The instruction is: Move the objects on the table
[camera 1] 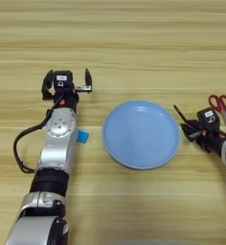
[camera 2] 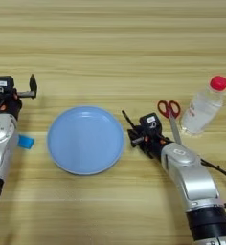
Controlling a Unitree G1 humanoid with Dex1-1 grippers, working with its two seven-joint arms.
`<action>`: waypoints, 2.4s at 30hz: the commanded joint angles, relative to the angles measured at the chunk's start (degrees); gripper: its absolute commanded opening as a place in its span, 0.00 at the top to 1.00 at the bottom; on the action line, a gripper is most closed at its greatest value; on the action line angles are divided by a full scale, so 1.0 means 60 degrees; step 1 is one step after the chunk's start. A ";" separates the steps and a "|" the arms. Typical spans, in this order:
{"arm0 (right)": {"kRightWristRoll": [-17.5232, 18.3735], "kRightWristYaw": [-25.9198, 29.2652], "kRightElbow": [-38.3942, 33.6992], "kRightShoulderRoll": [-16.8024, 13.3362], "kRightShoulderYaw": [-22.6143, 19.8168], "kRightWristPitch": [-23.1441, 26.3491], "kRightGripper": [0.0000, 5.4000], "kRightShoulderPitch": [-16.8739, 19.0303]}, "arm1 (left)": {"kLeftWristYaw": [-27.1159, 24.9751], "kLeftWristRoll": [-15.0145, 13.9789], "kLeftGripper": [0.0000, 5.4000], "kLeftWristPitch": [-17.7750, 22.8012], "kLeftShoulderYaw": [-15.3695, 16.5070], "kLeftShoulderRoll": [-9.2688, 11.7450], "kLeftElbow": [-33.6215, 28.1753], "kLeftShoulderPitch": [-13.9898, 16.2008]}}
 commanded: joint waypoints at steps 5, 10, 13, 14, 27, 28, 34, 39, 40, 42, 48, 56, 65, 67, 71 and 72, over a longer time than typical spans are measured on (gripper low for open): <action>-0.0203 -0.0224 0.0409 0.0072 0.0161 0.0611 0.94 0.0456 | -0.0012 -0.0067 0.00 0.0199 -0.0013 0.0004 -0.0153 0.0066; -0.0223 -0.0279 0.0412 0.0106 0.0175 0.0604 0.94 0.0463 | -0.0022 -0.0073 0.00 0.0201 -0.0008 0.0009 -0.0147 0.0057; -0.0222 -0.0318 0.0405 0.0110 0.0171 0.0594 0.94 0.0456 | -0.0024 -0.0072 0.00 0.0211 -0.0007 0.0012 -0.0154 0.0054; -0.0218 -0.0331 0.0400 0.0112 0.0170 0.0588 0.94 0.0456 | -0.0023 -0.0072 0.00 0.0211 -0.0007 0.0011 -0.0154 0.0054; 0.0121 -0.0641 -0.1264 0.0350 -0.0171 0.0690 0.94 0.0494 | -0.0028 -0.0069 0.00 0.0212 0.0003 0.0027 -0.0137 0.0054; 0.0163 -0.0661 -0.1434 0.0364 -0.0198 0.0759 0.94 0.0487 | -0.0027 -0.0067 0.00 0.0212 0.0002 0.0026 -0.0136 0.0053; 0.0394 -0.0783 -0.2285 0.0411 -0.0424 0.1066 0.94 0.0414 | -0.0016 -0.0059 0.00 0.0225 -0.0006 0.0013 -0.0150 0.0054; 0.0541 -0.0870 -0.2836 0.0442 -0.0554 0.1224 0.94 0.0311 | -0.0013 -0.0055 0.00 0.0226 -0.0011 0.0010 -0.0157 0.0059; 0.0579 -0.0875 -0.2979 0.0459 -0.0555 0.1278 0.94 0.0297 | -0.0012 -0.0055 0.00 0.0225 -0.0011 0.0010 -0.0158 0.0060; 0.0645 -0.0888 -0.3347 0.0511 -0.0461 0.1403 0.94 0.0291 | -0.0009 -0.0053 0.00 0.0225 -0.0011 0.0010 -0.0159 0.0061; 0.0702 -0.0854 -0.3883 0.0717 0.0131 0.1723 0.94 0.0412 | 0.0025 -0.0036 0.00 0.0222 -0.0022 -0.0015 -0.0201 0.0083; 0.0643 -0.0795 -0.3915 0.1143 0.1144 0.1847 0.94 0.0247 | 0.0046 -0.0023 0.00 0.0223 -0.0028 -0.0031 -0.0232 0.0099; 0.0406 -0.0731 -0.3294 0.1343 0.2052 0.1704 0.94 0.0218 | 0.0072 0.0014 0.00 0.0213 -0.0042 -0.0033 -0.0143 0.0096; 0.0357 -0.0722 -0.3130 0.1368 0.2154 0.1667 0.94 0.0210 | 0.0078 0.0023 0.00 0.0219 -0.0042 -0.0031 -0.0135 0.0095; 0.0278 -0.0690 -0.2817 0.1413 0.2272 0.1598 0.94 0.0221 | 0.0087 0.0021 0.00 0.0217 -0.0032 -0.0032 -0.0144 0.0097; 0.0261 -0.0675 -0.2768 0.1422 0.2309 0.1586 0.94 0.0228 | 0.0084 0.0017 0.00 0.0219 -0.0031 -0.0033 -0.0161 0.0100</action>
